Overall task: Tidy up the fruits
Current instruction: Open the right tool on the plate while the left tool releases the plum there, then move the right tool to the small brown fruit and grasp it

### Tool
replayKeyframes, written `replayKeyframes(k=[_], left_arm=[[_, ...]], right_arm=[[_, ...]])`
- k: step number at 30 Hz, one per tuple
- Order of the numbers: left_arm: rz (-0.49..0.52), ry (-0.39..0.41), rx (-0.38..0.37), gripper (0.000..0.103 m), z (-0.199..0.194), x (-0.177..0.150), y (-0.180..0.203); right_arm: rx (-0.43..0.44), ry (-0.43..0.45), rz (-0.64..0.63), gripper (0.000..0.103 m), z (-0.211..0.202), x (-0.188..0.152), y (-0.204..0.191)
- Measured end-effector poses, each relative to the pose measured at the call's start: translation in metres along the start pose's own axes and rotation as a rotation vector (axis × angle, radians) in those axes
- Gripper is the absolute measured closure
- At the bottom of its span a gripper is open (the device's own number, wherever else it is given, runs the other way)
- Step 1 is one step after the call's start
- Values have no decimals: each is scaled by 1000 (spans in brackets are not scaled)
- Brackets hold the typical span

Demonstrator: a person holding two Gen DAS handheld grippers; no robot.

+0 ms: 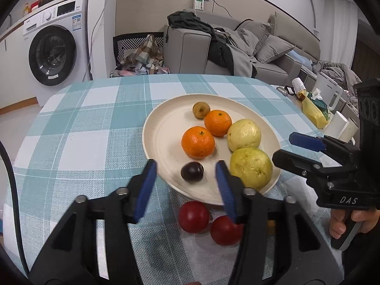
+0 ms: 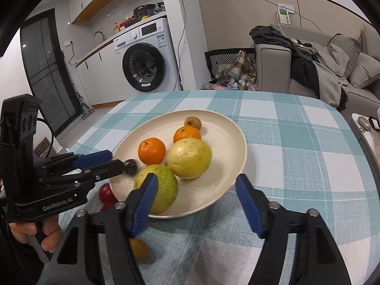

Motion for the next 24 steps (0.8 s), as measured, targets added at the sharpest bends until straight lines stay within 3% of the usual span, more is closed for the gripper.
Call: replayKeyframes(k=[2,6,9,24], left_arm=[[3,17,9,26,-6,2,-1],[15,48,27,16,-18,5,-1],[27,61,43,0,-25,6,-2],[80,2,32,1,-38,-17,5]], right_arm=[[-7,-8,0,19,0,-1,2],[-20,-14,-15,8,-3,-2,1],[-17,-22,-24,0,-4,-3,0],[4,-84,-122,0,-7,-17,-14]])
Point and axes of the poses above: each gripper's, at about its wrist camera, not at the fingertips, and z roughly the way its jaws point, y to its right, x to its top, the point moved 10 cm from there along z, roughly the way its jaws point, and after that the axes turned 6 degrees about -x, right-handed, at the moved point
